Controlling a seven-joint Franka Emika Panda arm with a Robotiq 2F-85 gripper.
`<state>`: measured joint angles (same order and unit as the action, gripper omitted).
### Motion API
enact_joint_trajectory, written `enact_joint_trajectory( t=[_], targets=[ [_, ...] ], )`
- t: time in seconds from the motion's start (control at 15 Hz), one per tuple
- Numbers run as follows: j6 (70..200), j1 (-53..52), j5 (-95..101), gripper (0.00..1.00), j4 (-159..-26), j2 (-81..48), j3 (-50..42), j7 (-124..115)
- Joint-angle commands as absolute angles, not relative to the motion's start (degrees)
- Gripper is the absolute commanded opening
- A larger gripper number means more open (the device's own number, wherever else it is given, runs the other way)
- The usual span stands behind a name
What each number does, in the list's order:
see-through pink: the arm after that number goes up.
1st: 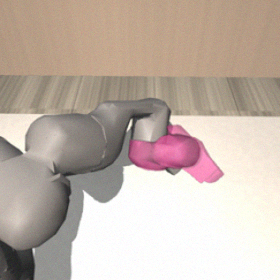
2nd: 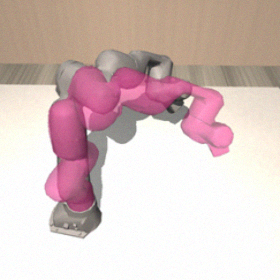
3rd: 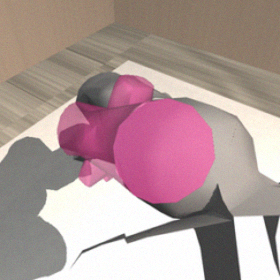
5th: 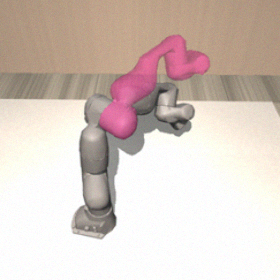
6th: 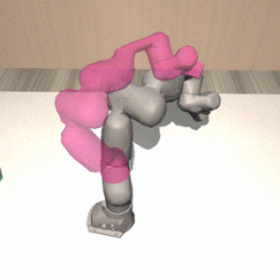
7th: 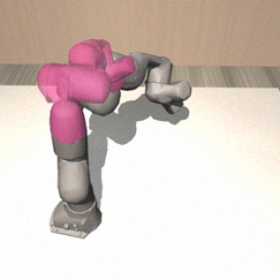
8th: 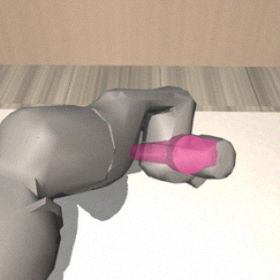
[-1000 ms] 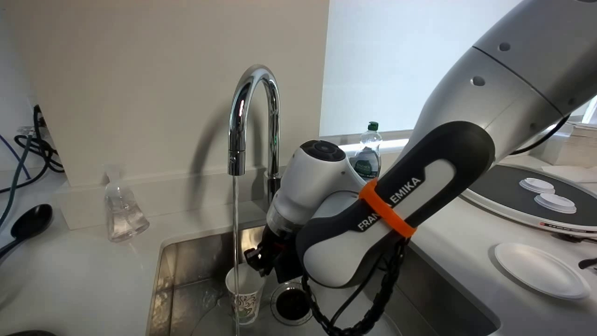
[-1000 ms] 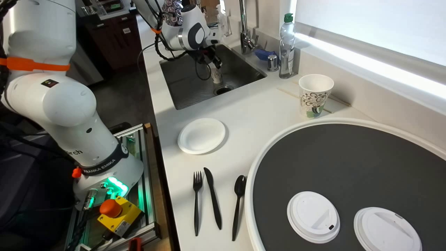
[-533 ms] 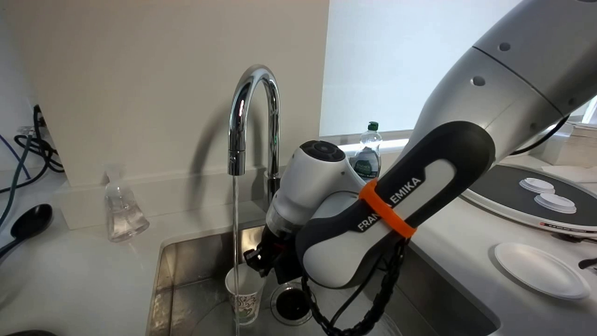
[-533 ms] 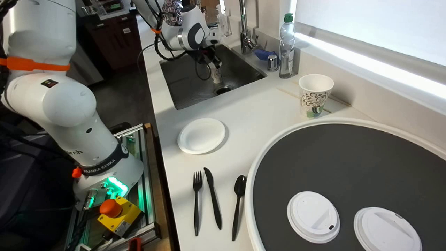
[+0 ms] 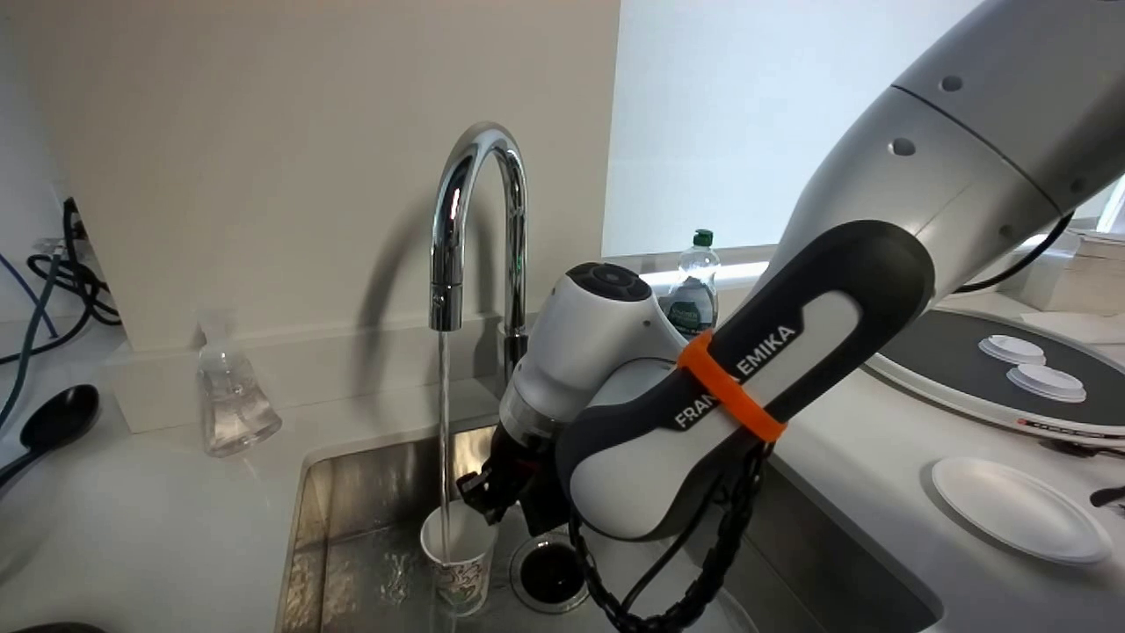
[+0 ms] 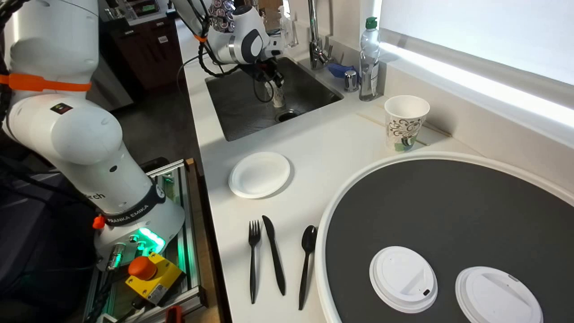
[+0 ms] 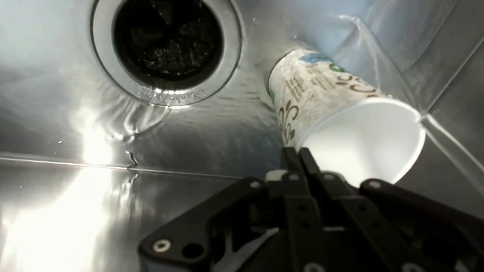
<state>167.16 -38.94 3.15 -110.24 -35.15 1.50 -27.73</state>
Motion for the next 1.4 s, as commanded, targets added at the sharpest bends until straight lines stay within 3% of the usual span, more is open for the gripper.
enact_joint_trajectory(
  t=[0.0, 0.27, 0.33, 0.4, 0.53, 1.0, 1.07, 1.33],
  targets=[
    [168.0, -37.7, 1.5, 0.01, -111.7, -34.4, 3.2, -24.7],
    [167.8, -37.0, 1.7, 0.01, -111.7, -34.3, 3.8, -23.4],
    [167.9, -37.0, 1.8, 0.28, -111.8, -34.2, 3.6, -23.5],
    [168.0, -36.8, 1.6, 0.29, -111.9, -34.0, 3.7, -23.6],
    [168.6, -36.3, 1.1, 0.42, -111.9, -33.8, 3.7, -24.1],
    [170.7, -37.3, 0.8, 0.95, -114.0, -30.9, -1.3, -28.1],
    [170.7, -38.4, 1.4, 1.00, -114.7, -30.0, -3.4, -29.4],
    [171.0, -42.6, 3.6, 1.00, -117.5, -26.5, -12.3, -34.6]
  ],
)
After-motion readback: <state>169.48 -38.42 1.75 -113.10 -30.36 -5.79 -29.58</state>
